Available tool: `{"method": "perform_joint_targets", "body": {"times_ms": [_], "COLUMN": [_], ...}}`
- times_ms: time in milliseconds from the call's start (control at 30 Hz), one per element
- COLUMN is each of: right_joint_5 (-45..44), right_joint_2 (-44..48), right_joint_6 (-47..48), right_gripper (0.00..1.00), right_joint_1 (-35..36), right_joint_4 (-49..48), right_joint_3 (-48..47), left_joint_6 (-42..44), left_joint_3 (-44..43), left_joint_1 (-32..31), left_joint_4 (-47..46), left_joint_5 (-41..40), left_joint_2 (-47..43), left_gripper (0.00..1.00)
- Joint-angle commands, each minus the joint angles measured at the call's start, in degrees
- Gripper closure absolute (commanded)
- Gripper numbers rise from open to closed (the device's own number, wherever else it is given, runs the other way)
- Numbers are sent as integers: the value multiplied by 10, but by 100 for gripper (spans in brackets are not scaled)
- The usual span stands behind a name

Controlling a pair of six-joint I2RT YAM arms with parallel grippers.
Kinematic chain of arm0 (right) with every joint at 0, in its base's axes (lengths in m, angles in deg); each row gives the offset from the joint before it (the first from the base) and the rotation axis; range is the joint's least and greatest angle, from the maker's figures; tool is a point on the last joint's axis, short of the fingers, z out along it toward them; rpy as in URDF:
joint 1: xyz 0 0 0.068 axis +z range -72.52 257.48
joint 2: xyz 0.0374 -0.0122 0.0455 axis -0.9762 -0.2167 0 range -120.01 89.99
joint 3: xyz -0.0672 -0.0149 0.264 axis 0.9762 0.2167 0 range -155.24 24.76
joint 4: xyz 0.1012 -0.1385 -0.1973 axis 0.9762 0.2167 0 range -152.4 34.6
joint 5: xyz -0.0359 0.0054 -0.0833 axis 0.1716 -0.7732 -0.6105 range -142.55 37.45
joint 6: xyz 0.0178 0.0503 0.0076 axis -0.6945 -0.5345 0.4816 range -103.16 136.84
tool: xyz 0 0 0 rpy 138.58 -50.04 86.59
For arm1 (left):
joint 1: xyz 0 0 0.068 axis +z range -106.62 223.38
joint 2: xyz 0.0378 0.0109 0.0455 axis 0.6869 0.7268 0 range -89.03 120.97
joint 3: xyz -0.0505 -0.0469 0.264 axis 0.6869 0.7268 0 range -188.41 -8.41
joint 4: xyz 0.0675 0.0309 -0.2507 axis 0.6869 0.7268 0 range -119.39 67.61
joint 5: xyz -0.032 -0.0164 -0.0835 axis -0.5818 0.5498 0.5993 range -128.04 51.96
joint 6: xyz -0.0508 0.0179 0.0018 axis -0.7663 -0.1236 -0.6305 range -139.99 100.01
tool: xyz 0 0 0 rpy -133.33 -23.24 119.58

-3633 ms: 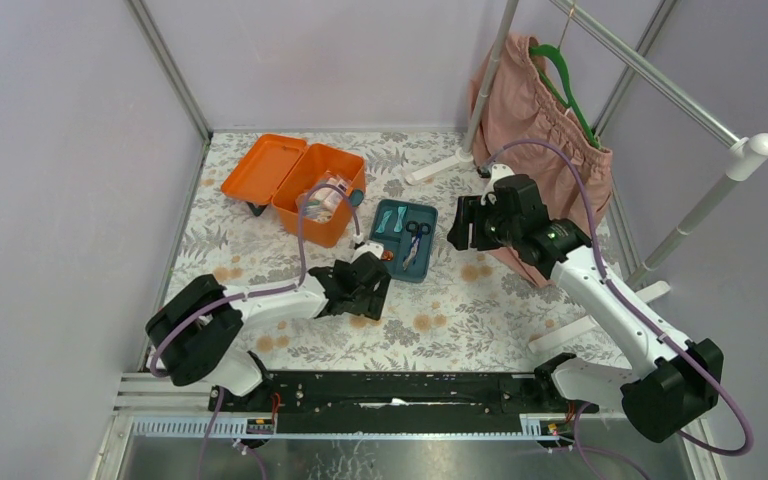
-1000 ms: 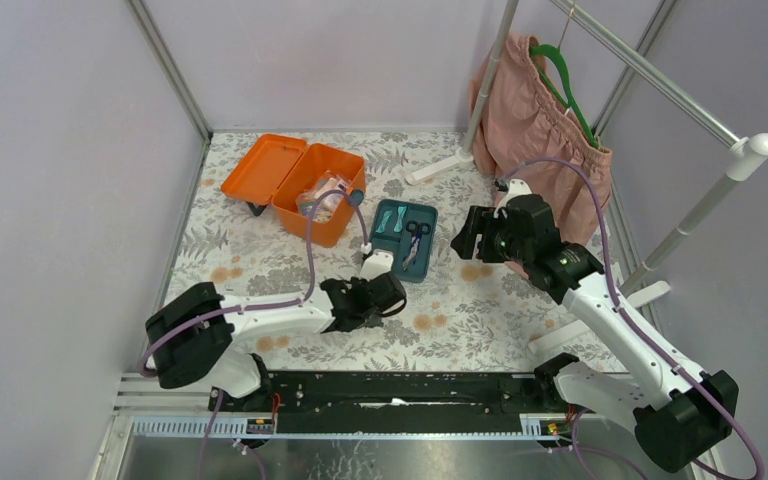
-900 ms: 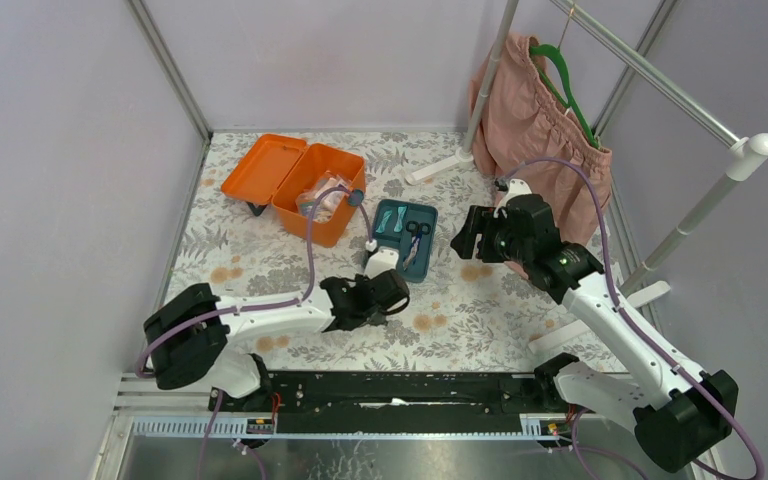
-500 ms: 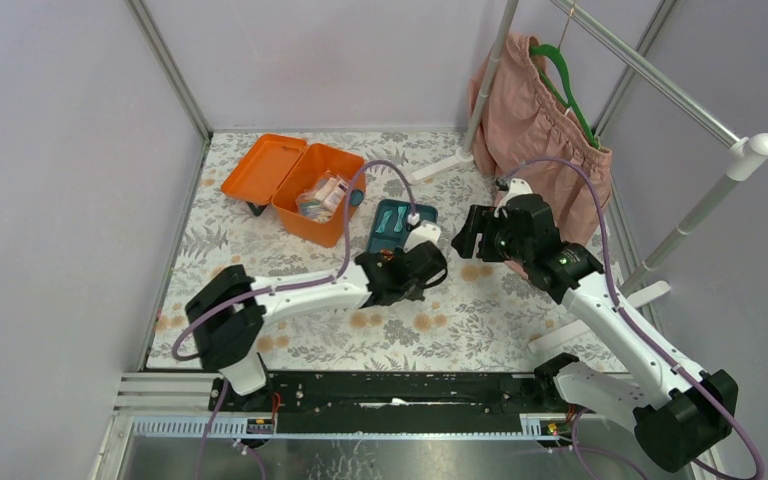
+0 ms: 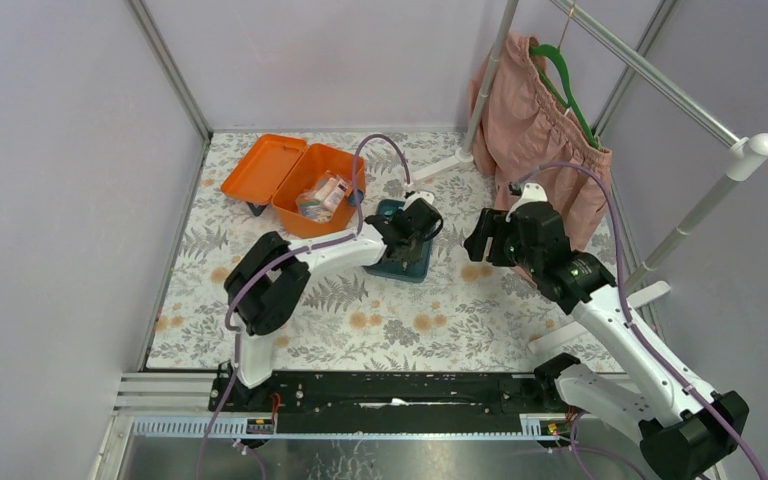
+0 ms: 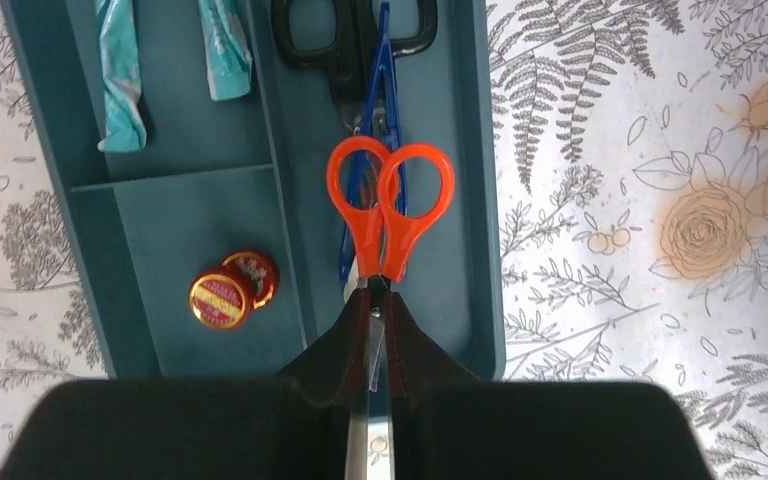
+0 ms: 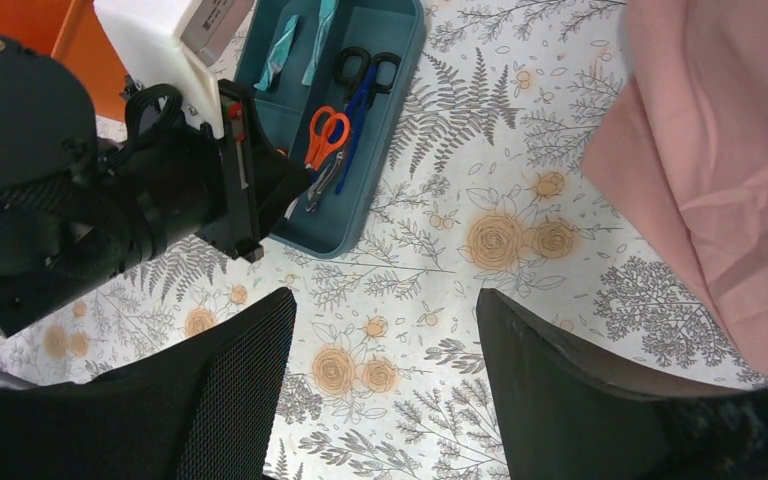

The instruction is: Organize the medicine kit

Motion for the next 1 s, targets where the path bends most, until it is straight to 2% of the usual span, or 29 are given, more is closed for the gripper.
{"method": "perform_joint_targets", "body": {"times_ms": [0, 167, 267, 333, 500, 700, 967], "right_joint_5": [-23, -19, -22, -26, -25, -1, 13], "right_joint_2": [10, 9, 10, 9, 5, -13, -92], "right_joint_6": [1, -1, 2, 1, -4, -3, -6], "right_gripper": [25, 25, 25, 25, 24, 24, 24], "right_joint_1": [2, 2, 1, 1, 2, 2, 2], "right_joint_4": [13, 16, 22, 24, 20, 2, -18], "right_joint_3": [7, 11, 11, 13, 14, 15, 8], "left_joint_6": [23, 29, 29, 30, 31, 32, 32], "left_joint_3": [-36, -61, -59, -54, -48, -6, 69], "left_joint_1": [10, 17, 20, 21, 28, 47, 108], "left_joint_4": [-33, -28, -27, -30, -15, -4, 17], "left_joint_5": [30, 30, 32, 32, 27, 10, 5], "left_joint_2": [27, 48, 37, 21, -23, -117, -241], "left_gripper": [89, 84, 71, 66, 65, 63, 60]}}
